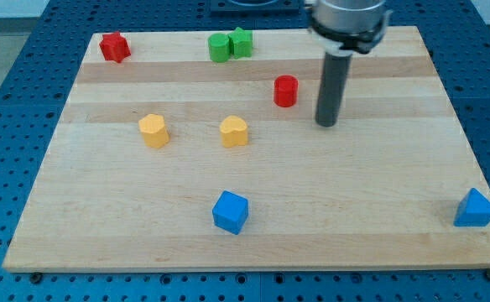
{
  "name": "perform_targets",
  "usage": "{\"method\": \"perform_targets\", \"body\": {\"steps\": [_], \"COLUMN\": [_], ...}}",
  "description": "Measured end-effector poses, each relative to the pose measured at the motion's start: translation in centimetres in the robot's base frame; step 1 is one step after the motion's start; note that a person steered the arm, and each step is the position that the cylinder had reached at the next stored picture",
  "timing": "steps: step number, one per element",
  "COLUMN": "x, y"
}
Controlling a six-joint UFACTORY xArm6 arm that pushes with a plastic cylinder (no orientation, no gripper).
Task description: Slide the red circle into the red star
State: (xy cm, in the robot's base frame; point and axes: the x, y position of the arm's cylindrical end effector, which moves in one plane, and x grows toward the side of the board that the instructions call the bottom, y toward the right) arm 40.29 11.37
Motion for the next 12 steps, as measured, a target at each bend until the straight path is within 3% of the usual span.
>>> {"method": "perform_targets", "body": {"steps": [1, 3, 5, 6, 7, 8, 9, 10, 11, 12], "x": [-3.9, -4.7, -6.0, -7.1, -7.1, -7.1, -6.1, -1.7, 1.6, -1.5], "y": [-1.4, -15.1, -12.4, -17.2, -25.4, -29.4, -26.0, -26.1, -30.3, -33.2]}}
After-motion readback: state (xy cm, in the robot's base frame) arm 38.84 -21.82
